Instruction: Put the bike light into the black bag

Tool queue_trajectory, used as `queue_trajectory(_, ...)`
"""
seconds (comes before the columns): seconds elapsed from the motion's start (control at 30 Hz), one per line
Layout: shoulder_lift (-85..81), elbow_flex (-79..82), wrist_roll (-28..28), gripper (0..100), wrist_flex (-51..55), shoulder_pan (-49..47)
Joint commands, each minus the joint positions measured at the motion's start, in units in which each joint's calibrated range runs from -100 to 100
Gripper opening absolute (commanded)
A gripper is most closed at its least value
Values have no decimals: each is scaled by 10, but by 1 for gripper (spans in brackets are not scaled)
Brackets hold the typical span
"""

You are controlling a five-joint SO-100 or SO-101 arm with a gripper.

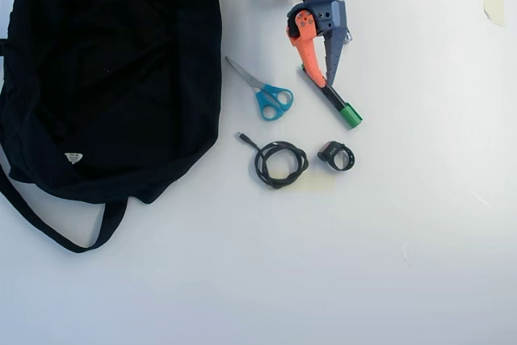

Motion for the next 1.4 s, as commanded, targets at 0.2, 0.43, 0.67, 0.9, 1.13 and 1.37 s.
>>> queue_trajectory(0.2, 351, -383, -15, 2, -65, 65)
queue_trajectory(0.43, 523, -662, -14, 2, 78, 82)
queue_trajectory(0.67, 630, -847, -11, 2, 187, 94)
queue_trajectory(0.9, 632, -842, -10, 2, 187, 94)
queue_trajectory(1.13, 625, -811, -10, 2, 189, 90)
queue_trajectory(1.37, 621, -808, 17, 2, 196, 87)
